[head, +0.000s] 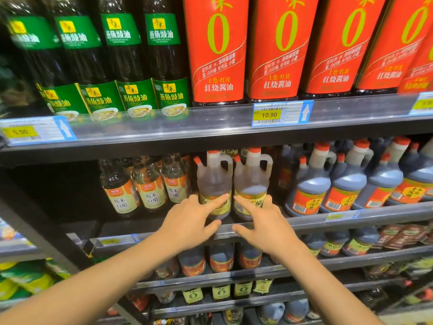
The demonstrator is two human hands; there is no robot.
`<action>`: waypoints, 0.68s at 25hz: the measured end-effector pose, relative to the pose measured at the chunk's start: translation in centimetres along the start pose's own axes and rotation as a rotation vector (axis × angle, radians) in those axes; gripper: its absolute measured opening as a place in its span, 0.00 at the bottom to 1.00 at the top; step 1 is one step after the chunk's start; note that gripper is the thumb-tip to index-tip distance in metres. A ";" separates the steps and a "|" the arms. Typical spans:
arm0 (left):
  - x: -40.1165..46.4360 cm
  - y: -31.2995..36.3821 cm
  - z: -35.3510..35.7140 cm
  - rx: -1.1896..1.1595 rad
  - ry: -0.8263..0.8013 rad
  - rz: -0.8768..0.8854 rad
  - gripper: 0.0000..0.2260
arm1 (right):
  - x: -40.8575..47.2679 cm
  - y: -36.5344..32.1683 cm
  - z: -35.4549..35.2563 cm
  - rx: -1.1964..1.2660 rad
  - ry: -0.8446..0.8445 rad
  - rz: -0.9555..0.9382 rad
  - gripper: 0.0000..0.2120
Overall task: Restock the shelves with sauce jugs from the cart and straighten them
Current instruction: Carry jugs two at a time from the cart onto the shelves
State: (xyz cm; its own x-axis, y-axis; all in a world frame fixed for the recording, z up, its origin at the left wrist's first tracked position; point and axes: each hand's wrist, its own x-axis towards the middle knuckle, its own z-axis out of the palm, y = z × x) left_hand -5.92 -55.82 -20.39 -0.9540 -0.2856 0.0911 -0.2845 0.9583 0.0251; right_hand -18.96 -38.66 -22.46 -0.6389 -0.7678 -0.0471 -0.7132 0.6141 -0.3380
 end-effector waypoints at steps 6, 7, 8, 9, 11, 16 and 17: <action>5.6 -1.1 0.3 -0.042 -0.172 -0.094 0.25 | 3.7 0.0 -1.4 0.011 0.003 0.072 0.29; 6.5 -1.1 0.5 -0.060 -0.214 -0.111 0.27 | 4.6 0.1 -1.5 0.011 0.012 0.089 0.27; 7.1 -1.1 0.6 -0.072 -0.229 -0.116 0.28 | 5.1 0.1 -1.7 0.007 0.003 0.104 0.27; 7.6 -1.0 0.7 -0.084 -0.225 -0.114 0.28 | 5.7 0.2 -1.8 0.015 -0.010 0.106 0.27; 8.0 -0.9 0.3 -0.121 -0.202 -0.104 0.30 | 6.2 0.6 -2.1 0.022 -0.022 0.091 0.30; 6.9 -1.0 1.0 -0.061 -0.156 -0.120 0.24 | 5.2 1.5 -1.9 -0.005 -0.016 0.129 0.26; 6.8 -1.1 1.1 -0.044 -0.149 -0.128 0.24 | 5.2 1.4 -1.7 -0.002 -0.015 0.128 0.25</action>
State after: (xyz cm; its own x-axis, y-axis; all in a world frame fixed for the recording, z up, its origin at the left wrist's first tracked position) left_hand -12.24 -58.83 -20.91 -0.9148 -0.3987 -0.0642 -0.4027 0.9126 0.0706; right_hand -23.80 -41.46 -21.57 -0.7207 -0.6854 -0.1038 -0.6264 0.7080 -0.3261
